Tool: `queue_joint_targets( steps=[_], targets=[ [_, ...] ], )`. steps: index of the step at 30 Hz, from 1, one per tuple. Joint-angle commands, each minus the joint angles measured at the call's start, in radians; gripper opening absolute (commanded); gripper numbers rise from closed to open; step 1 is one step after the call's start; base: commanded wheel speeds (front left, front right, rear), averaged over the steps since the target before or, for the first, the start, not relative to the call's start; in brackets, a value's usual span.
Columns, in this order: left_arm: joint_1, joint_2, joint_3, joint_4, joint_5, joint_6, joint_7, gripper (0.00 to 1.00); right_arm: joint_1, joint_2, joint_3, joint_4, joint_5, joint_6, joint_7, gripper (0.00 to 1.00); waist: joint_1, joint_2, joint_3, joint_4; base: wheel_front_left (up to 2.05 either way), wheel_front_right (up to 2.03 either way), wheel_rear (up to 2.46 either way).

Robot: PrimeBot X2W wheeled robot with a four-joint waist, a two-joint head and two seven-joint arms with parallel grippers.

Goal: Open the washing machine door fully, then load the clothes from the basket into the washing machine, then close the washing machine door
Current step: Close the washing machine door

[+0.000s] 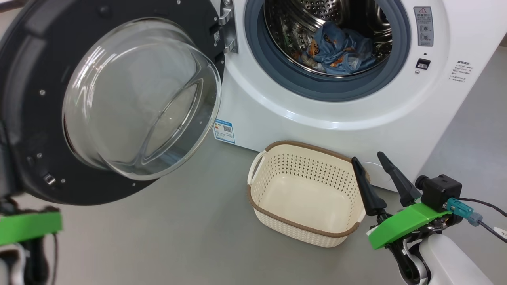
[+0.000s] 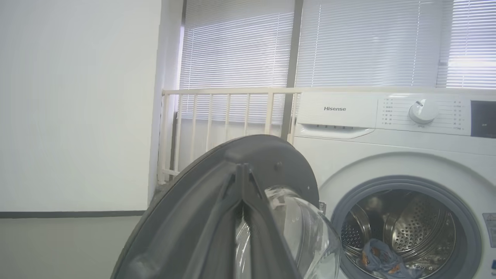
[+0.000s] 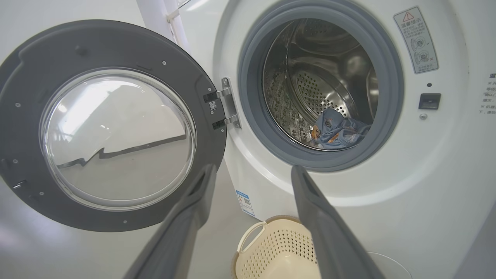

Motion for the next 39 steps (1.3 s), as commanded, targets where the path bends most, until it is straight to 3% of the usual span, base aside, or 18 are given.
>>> queue_joint_targets(
  steps=[1, 6, 9, 16, 22, 30, 39],
  targets=[
    [-0.063, 0.045, 0.060, -0.042, -0.039, -0.011, 0.011, 0.00, 0.001, -0.007, 0.024, -0.019, 0.008, 0.006, -0.008, 1.00, 0.0000, -0.0001, 0.003, -0.005, 0.00, 0.00, 0.00],
    [-0.119, 0.078, 0.116, -0.039, -0.114, -0.031, 0.031, 0.00, -0.006, -0.011, 0.034, -0.017, 0.008, 0.006, -0.008, 1.00, 0.0000, -0.0001, 0.010, -0.022, 0.00, 0.00, 0.00],
    [-0.170, 0.081, 0.178, 0.013, -0.226, -0.043, 0.053, 0.00, -0.011, -0.016, 0.040, -0.015, 0.007, 0.006, -0.008, 1.00, 0.0000, -0.0001, 0.017, -0.034, 0.00, 0.00, 0.00],
    [-0.298, 0.106, 0.379, 0.295, -0.586, -0.077, 0.155, 0.00, -0.030, -0.033, 0.045, -0.011, 0.002, 0.006, -0.008, 1.00, 0.0000, -0.0001, 0.037, -0.077, 0.00, 0.00, 0.00],
    [-0.382, 0.181, 0.468, 0.566, -0.756, -0.093, 0.265, 0.00, -0.035, -0.047, 0.054, -0.008, 0.004, 0.006, -0.008, 1.00, 0.0000, -0.0001, 0.040, -0.112, 0.00, 0.00, 0.00],
    [-0.480, 0.275, 0.457, 0.794, -0.798, -0.099, 0.372, 0.00, -0.043, -0.067, 0.069, -0.010, 0.008, 0.006, -0.005, 1.00, 0.0000, -0.0001, 0.053, -0.145, 0.00, 0.00, 0.00],
    [-0.565, 0.326, 0.430, 0.968, -0.798, -0.102, 0.420, 0.00, -0.056, -0.073, 0.067, -0.017, 0.002, 0.006, 0.001, 1.00, 0.0000, -0.0001, 0.073, -0.167, 0.00, 0.00, 0.00]
  ],
)
